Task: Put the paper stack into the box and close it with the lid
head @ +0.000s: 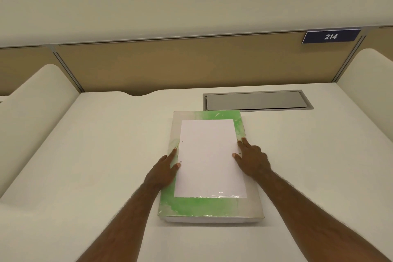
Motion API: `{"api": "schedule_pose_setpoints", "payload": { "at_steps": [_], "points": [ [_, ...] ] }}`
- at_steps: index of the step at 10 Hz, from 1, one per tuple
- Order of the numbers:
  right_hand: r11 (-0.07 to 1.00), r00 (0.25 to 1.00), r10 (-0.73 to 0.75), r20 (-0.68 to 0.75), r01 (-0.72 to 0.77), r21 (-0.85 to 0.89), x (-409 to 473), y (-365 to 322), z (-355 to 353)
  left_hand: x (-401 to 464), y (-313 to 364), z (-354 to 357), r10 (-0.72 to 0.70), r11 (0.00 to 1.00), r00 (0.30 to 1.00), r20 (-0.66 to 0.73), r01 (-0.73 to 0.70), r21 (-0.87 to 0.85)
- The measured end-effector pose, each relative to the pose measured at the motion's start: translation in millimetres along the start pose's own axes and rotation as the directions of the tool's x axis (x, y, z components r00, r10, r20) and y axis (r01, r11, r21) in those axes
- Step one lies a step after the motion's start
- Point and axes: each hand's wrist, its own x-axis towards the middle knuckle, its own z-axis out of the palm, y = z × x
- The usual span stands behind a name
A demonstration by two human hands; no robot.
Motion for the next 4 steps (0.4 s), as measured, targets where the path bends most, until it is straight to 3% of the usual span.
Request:
{"api": "schedule_pose_setpoints", "payload": {
  "at_steps": [2,3,4],
  "points": [
    [0.997,0.999,-0.051,-0.013,0.050,-0.065,-4.8,-2.5,-16.8,-12.6,14.3,-10.6,-0.018,0.993,0.999,-0.028,0.021,0.112],
    [0.993,0.990,-0.099,-0.097,0.093,-0.071,-6.9,-6.0,-36.0,-20.4,36.7,-21.9,0.037,0.987,0.995,-0.088,-0.022,0.160],
    [0.982,0.962,-0.179,-0.205,0.162,-0.100,-12.4,-13.3,-68.7,-26.6,70.3,-39.0,0.214,0.949,0.959,-0.186,-0.159,0.273]
  ]
}}
